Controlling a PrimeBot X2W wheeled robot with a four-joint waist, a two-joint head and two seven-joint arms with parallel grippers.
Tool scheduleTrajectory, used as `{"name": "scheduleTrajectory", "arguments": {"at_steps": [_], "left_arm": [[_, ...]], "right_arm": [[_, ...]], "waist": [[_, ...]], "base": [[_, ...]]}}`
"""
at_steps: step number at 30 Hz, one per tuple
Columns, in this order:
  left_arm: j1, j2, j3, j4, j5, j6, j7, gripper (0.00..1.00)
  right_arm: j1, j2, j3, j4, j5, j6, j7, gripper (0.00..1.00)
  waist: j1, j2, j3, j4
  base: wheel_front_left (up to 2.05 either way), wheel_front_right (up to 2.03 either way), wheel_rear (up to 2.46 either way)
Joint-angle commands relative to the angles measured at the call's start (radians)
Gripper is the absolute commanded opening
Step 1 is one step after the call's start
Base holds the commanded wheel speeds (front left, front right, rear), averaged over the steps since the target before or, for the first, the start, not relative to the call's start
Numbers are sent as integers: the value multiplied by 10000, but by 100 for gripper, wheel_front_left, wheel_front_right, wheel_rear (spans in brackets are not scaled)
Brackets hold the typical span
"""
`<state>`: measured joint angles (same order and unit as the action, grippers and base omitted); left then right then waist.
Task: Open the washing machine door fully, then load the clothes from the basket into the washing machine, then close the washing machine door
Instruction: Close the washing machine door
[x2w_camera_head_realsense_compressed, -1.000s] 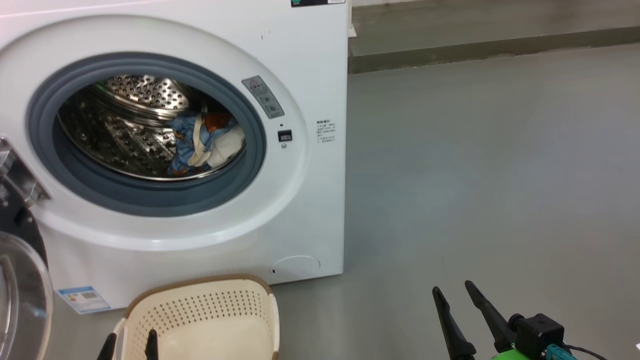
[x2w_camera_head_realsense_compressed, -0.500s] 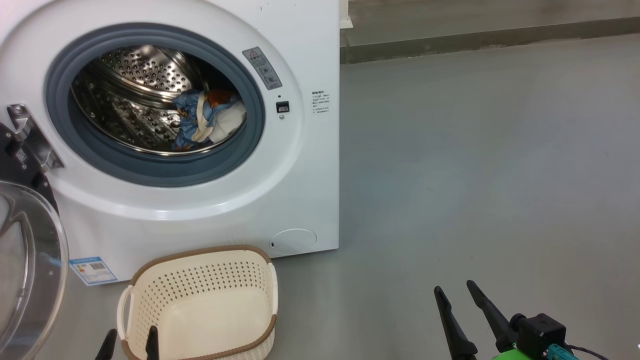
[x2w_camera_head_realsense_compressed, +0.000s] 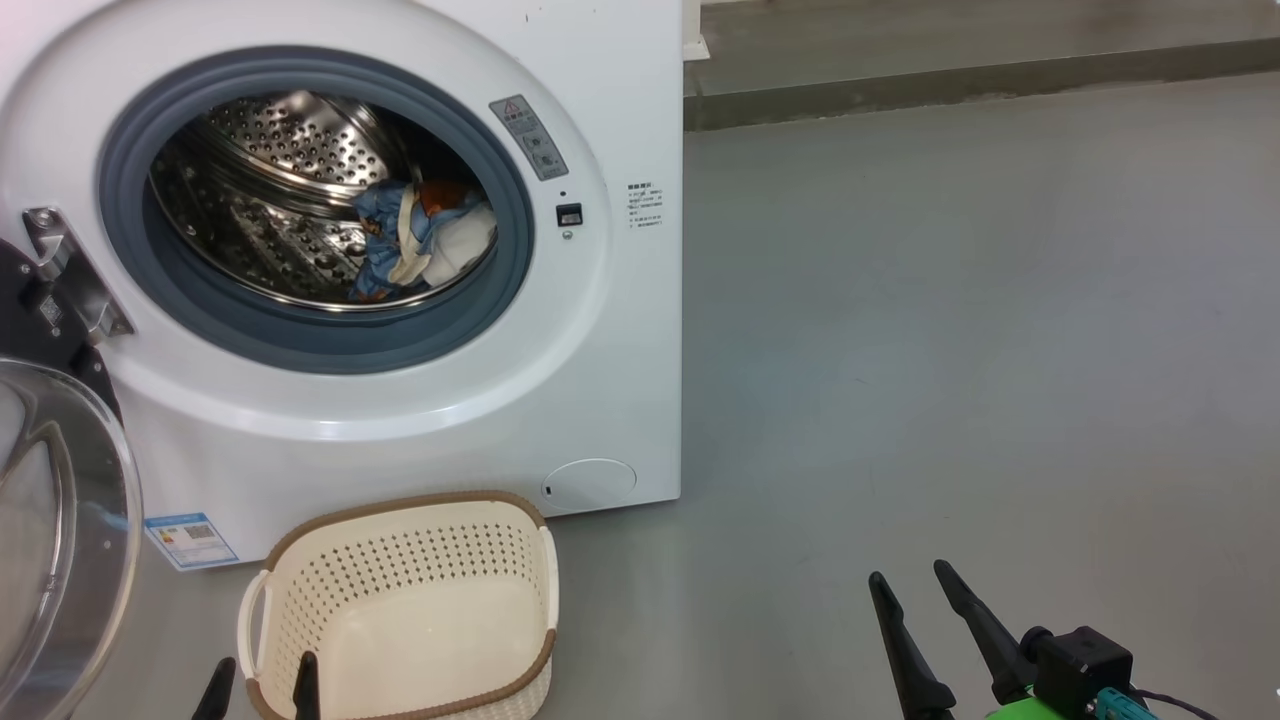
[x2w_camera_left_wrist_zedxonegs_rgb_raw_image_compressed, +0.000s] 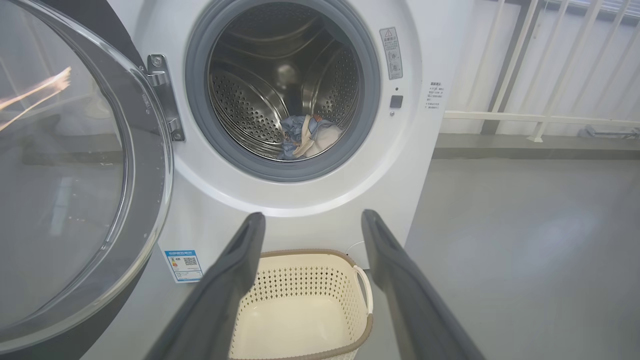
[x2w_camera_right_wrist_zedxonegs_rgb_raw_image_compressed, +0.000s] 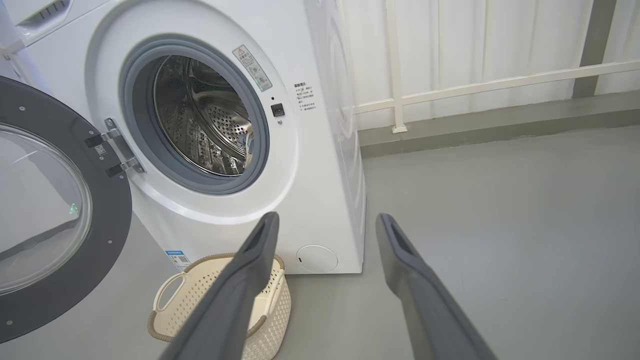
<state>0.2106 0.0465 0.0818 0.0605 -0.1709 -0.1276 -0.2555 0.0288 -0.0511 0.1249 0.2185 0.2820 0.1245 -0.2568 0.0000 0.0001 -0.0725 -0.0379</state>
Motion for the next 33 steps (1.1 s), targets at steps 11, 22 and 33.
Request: {"name": "scheduleTrajectory", "arguments": {"at_steps": [11, 22, 33], "left_arm": [[-221, 38, 335, -154, -26, 10, -63, 100], [-220, 37, 392, -116, -102, 73, -63, 100], [-80, 37, 625, 68, -119, 184, -63, 100]], "right_arm": [[-142, 9, 286, -334, -129, 62, -49, 100], [-81, 9, 337, -409, -305, 62, -49, 100], [-86, 9, 535, -395, -233, 62, -49, 100]], "waist": [[0, -1, 5, 287], [0, -1, -19, 1090], [0, -1, -103, 2183]], "base": [[0, 0, 0], [0, 0, 0], [0, 0, 0]]}}
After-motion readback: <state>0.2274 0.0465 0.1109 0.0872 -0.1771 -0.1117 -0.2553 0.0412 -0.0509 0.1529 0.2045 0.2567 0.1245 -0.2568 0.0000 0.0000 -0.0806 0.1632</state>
